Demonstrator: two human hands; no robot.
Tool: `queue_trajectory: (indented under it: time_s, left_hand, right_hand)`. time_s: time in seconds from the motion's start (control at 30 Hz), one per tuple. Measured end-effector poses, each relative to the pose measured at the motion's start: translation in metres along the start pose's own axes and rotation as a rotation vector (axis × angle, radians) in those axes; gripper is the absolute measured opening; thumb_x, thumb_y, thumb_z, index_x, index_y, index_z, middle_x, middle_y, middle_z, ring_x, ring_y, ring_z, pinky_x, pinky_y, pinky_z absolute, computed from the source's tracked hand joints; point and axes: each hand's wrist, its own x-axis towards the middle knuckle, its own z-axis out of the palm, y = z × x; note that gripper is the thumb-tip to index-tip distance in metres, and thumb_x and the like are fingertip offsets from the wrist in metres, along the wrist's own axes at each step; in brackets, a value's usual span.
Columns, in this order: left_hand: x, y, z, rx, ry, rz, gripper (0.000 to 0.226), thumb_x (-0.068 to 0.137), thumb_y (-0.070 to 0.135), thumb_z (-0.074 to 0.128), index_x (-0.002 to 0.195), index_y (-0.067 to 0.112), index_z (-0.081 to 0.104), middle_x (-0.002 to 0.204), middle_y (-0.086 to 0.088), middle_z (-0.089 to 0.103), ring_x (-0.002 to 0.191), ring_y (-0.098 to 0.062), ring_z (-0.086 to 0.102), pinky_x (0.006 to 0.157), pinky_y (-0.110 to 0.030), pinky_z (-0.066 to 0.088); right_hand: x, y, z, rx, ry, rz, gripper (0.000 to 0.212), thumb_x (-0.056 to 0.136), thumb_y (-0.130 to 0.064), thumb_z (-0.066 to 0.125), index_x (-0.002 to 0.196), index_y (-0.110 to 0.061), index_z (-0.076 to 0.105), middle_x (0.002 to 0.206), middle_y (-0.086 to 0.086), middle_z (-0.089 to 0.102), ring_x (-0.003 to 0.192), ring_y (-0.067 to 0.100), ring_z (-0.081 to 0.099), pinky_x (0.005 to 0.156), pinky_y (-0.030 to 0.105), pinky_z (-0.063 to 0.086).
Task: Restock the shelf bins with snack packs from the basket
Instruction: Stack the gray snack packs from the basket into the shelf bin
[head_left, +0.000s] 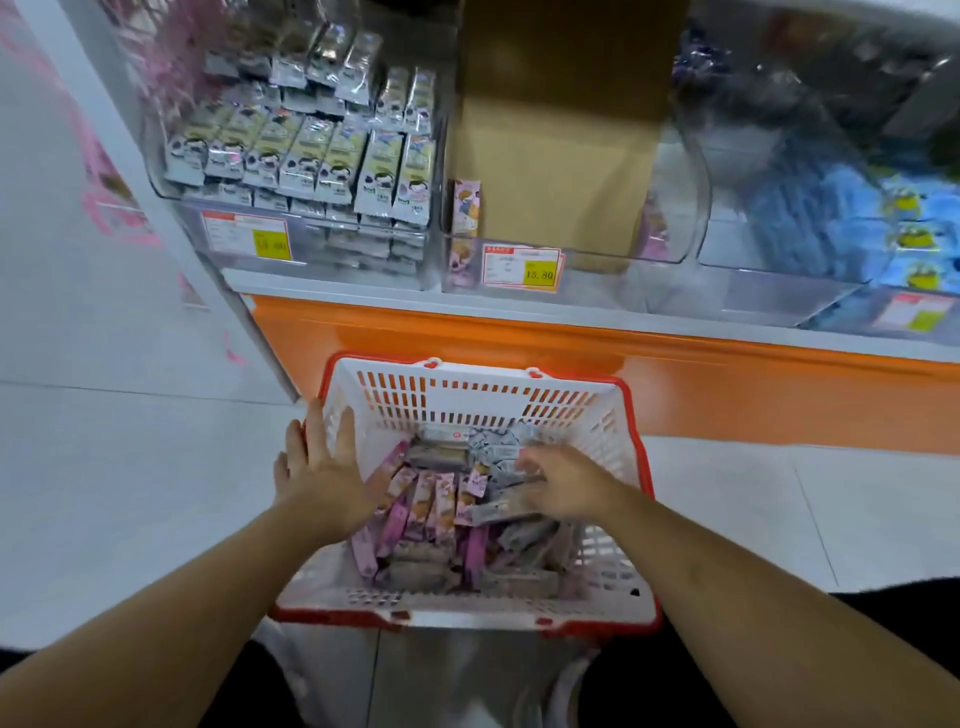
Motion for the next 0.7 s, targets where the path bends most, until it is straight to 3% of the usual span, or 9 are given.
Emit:
queue_trajectory:
  time_s: [0.1, 0.17, 0.23, 0.37, 0.5, 0.6, 0.7]
  left_hand:
    - [0.004, 0.003, 0.009, 0.05, 0.028, -0.018, 0.103, 0.087, 0.086, 0.03, 0.16, 0.032, -0.02, 0.162, -0.008, -0.04, 0.153, -0.039, -0.026, 0.125, -0.058, -0.004]
    - [0.007, 0.005, 0.011, 0.081, 0.032, -0.03, 0.107, 0.083, 0.091, 0.027, 0.16, 0.033, -0.02, 0.161, -0.009, -0.041, 0.153, -0.039, -0.026, 0.124, -0.059, -0.003]
    - [0.008, 0.008, 0.011, 0.114, 0.011, -0.036, 0.11, 0.079, 0.095, 0.023, 0.159, 0.034, -0.021, 0.159, -0.01, -0.044, 0.152, -0.041, -0.027, 0.123, -0.061, -0.001]
    - [0.007, 0.009, 0.009, 0.125, -0.033, -0.052, 0.112, 0.078, 0.096, 0.022, 0.16, 0.033, -0.019, 0.156, -0.011, -0.048, 0.151, -0.043, -0.029, 0.123, -0.064, 0.0]
    - [0.004, 0.012, 0.0, 0.1, -0.067, -0.082, 0.108, 0.082, 0.092, 0.026, 0.161, 0.031, -0.015, 0.158, -0.01, -0.046, 0.151, -0.044, -0.027, 0.122, -0.067, -0.001]
    - [-0.005, 0.03, -0.016, 0.097, -0.105, -0.18, 0.108, 0.088, 0.079, 0.043, 0.16, 0.028, -0.019, 0.163, -0.011, -0.039, 0.151, -0.048, -0.025, 0.12, -0.071, -0.005]
    - [-0.013, 0.05, -0.047, 0.046, -0.151, -0.162, 0.105, 0.092, 0.049, 0.061, 0.162, 0.024, -0.014, 0.168, -0.016, -0.023, 0.154, -0.049, -0.011, 0.123, -0.067, 0.007]
  right_hand:
    - [0.016, 0.004, 0.027, 0.005, 0.037, 0.008, 0.012, 0.093, -0.025, 0.069, 0.104, -0.026, 0.064, 0.111, 0.0, 0.066, 0.099, 0.022, 0.064, 0.085, 0.04, 0.057]
    - [0.025, 0.006, 0.044, -0.032, 0.061, 0.01, 0.011, 0.092, -0.019, 0.061, 0.086, -0.026, 0.055, 0.091, 0.002, 0.06, 0.085, 0.024, 0.059, 0.07, 0.037, 0.049]
    - [0.03, 0.008, 0.055, -0.101, 0.073, -0.002, 0.007, 0.091, -0.016, 0.061, 0.088, -0.02, 0.057, 0.09, 0.004, 0.057, 0.085, 0.026, 0.056, 0.071, 0.041, 0.052]
    - [0.033, 0.013, 0.065, -0.249, 0.097, -0.033, 0.019, 0.082, -0.008, 0.071, 0.092, -0.022, 0.062, 0.095, 0.003, 0.061, 0.089, 0.024, 0.054, 0.077, 0.041, 0.055]
    - [0.025, 0.0, 0.047, -0.118, 0.049, -0.003, 0.018, 0.083, -0.01, 0.068, 0.093, -0.024, 0.064, 0.097, 0.001, 0.062, 0.087, 0.022, 0.06, 0.074, 0.039, 0.056]
    - [0.012, -0.026, 0.01, -0.048, -0.028, -0.056, 0.01, 0.084, -0.018, 0.073, 0.092, -0.017, 0.067, 0.093, 0.009, 0.068, 0.085, 0.026, 0.067, 0.067, 0.036, 0.049]
    - [-0.013, -0.064, -0.041, 0.003, -0.063, -0.105, 0.015, 0.088, -0.02, 0.073, 0.101, -0.024, 0.068, 0.099, -0.001, 0.068, 0.092, 0.023, 0.068, 0.075, 0.036, 0.055]
